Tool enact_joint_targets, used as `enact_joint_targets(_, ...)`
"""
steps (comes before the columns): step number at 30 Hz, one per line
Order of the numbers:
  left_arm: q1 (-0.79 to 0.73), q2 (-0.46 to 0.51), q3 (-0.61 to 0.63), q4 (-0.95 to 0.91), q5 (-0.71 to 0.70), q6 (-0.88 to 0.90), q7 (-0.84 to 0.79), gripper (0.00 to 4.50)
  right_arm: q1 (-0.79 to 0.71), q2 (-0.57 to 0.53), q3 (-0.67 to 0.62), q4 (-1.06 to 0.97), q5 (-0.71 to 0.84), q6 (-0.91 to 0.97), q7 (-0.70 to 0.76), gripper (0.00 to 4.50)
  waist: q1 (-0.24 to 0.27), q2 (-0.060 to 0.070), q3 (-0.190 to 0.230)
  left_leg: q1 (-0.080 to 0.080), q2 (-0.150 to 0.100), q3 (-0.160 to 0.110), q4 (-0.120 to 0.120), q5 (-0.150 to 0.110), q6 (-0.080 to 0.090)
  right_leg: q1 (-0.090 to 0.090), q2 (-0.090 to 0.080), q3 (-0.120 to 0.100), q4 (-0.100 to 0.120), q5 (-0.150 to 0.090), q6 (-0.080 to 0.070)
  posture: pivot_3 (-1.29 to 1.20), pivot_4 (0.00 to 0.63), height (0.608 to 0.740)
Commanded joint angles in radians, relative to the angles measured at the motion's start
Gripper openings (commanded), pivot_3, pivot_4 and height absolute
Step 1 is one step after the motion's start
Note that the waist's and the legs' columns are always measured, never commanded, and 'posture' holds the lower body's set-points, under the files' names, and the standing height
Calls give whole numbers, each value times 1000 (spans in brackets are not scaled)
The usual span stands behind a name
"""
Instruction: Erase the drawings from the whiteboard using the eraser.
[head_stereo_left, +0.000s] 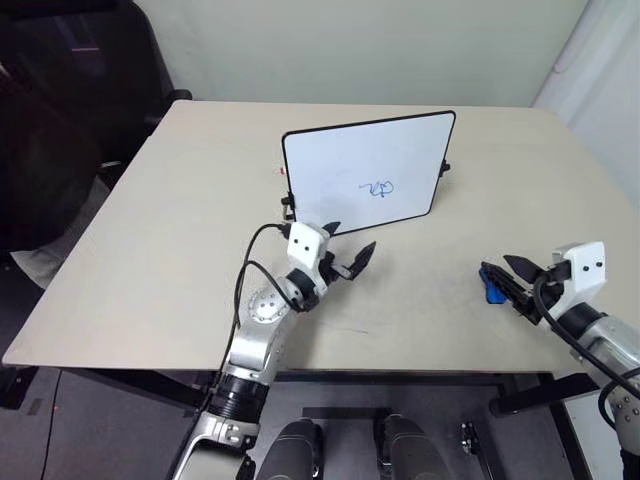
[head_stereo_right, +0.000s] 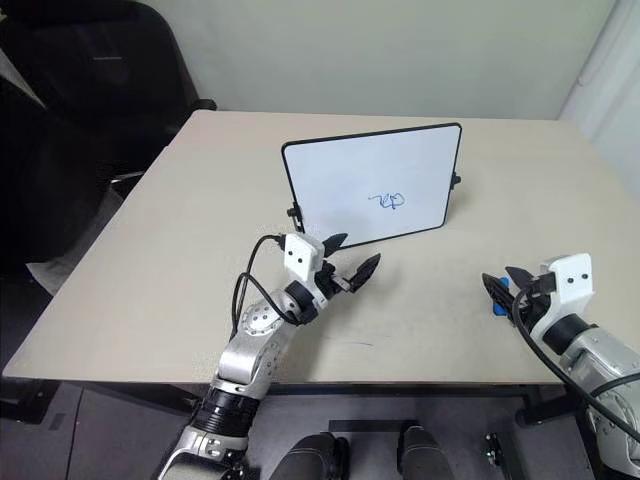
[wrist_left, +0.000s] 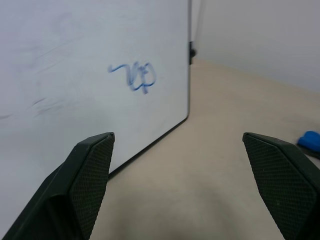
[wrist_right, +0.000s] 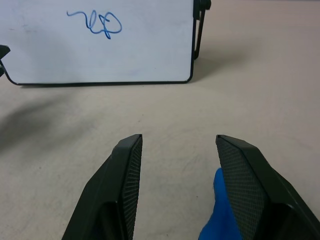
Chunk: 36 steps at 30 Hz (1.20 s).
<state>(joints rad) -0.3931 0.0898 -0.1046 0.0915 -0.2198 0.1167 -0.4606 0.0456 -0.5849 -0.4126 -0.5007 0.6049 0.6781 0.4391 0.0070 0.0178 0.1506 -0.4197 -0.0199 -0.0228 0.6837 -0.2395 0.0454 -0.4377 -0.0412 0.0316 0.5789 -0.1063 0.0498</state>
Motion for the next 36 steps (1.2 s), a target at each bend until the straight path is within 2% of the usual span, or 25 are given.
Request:
enact_joint_targets(1, -32, -5, 20, 15, -13, -37, -16, 4500, 0, -15, -33, -5, 4, -18, 9, 2475, 0, 0, 0, 0, 0, 0, 0, 0, 0, 0, 0, 0, 0, 0, 0, 0, 150, 740)
enact_joint_targets(5, -35, -7, 28, 24, -13, -47, -20, 4500, -23, -31, -23, 40, 9, -3, 19, 2475, 2, 0, 0, 0, 0, 0, 0, 0, 1, 0, 0, 0, 0, 0, 1, 0, 150, 740)
enact_joint_targets(11, -26, -6, 30, 22, -16, -36, -28, 4500, -92, -83, -78, 53, 81, 201, -61, 2475, 3, 0, 0, 0, -1, 0, 0, 0, 3, 0, 0, 0, 0, -1, 2, 0, 150, 740)
enact_joint_targets(14, -19, -10, 26, 22, -16, -37, -28, 4500, -111, -138, -66, 37, 67, 275, -78, 3051, 3, 0, 0, 0, -1, 0, 0, 0, 4, 0, 0, 0, 0, -2, 3, 0, 150, 740)
enact_joint_targets(18, -4, -22, 27, 15, -27, -34, -29, 4500, -159, -180, -35, 66, 86, 462, -119, 4413, 3, 0, 0, 0, -1, 0, 0, -1, 4, 0, 0, 0, -1, -2, 3, 0, 150, 740)
enact_joint_targets(26, 20, -31, 27, -11, -30, -25, -18, 4500, -256, -227, 21, 130, 62, 627, -112, 4466, 4, 0, 0, 0, -1, 0, 0, -1, 5, 0, 0, 0, -1, -2, 3, 0, 150, 740)
enact_joint_targets(30, 31, -28, 34, -24, -29, -26, -10, 4500, -387, -261, 107, 268, 35, 711, -98, 4466, 2, 0, 0, 0, -2, 1, 0, 0, 6, 0, -1, 0, 0, -2, 3, 0, 150, 740)
enact_joint_targets(36, 47, -26, 39, -49, -31, -18, 1, 4500, -517, -305, 234, 407, -10, 733, -54, 4466, 4, 0, 0, 0, -2, 0, -1, 0, 6, -1, -1, 0, 0, -2, 4, 0, 150, 740)
